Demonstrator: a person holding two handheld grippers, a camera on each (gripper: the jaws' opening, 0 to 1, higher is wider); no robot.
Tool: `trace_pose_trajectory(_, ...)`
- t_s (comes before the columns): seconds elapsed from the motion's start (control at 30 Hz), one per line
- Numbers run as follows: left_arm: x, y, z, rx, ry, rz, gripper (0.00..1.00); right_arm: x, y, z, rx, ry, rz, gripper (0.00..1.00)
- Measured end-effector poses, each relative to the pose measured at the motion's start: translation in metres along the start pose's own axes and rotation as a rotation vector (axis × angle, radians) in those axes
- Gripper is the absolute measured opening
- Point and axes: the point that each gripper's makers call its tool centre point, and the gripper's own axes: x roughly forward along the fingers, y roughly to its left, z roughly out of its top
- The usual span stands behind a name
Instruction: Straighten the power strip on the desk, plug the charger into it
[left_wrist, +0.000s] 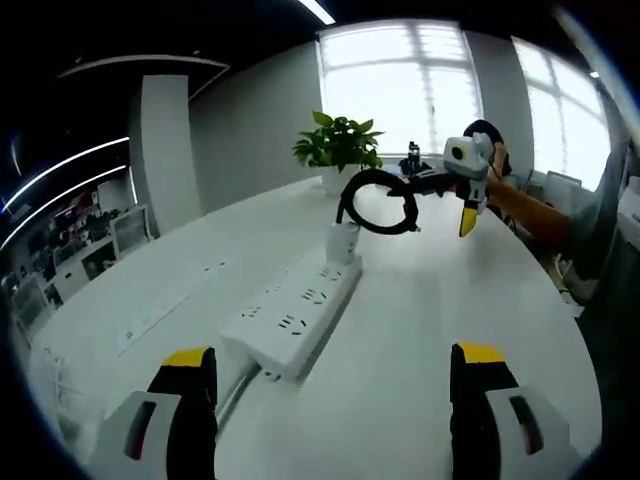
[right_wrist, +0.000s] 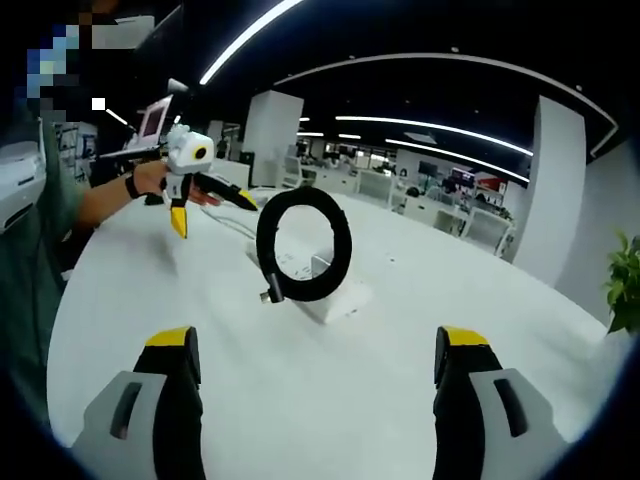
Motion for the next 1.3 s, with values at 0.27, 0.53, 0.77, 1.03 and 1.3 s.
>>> trace_pose_trajectory(0.27, 0.011, 0.011, 0.003, -0.001, 0.018, -0.019, 0.99, 0.003, 0.0, -0.002, -0.001, 0.002, 0.005, 0.96)
trace_pose_trajectory(0.53, 0.019, 0.016, 0.005, 0.0, 0.024, -0.032, 0.99, 0.002, -0.002, -0.001, -0.005, -0.005, 0.003, 0.96)
trace_pose_trajectory(0.77, 0.027, 0.021, 0.003, 0.021, 0.056, -0.039, 0.99, 0.003, -0.001, -0.003, -0.006, 0.0, 0.006, 0.96)
trace_pose_trajectory(1.03, 0.038, 0.023, 0.007, 0.044, 0.077, -0.057, 0.99, 0.005, -0.001, -0.004, -0.006, -0.002, 0.01, 0.96)
trace_pose_trajectory(1.3, 0.047, 0.025, 0.008, 0.049, 0.079, -0.08, 0.99, 0.004, -0.002, -0.006, -0.006, 0.0, 0.008, 0.96)
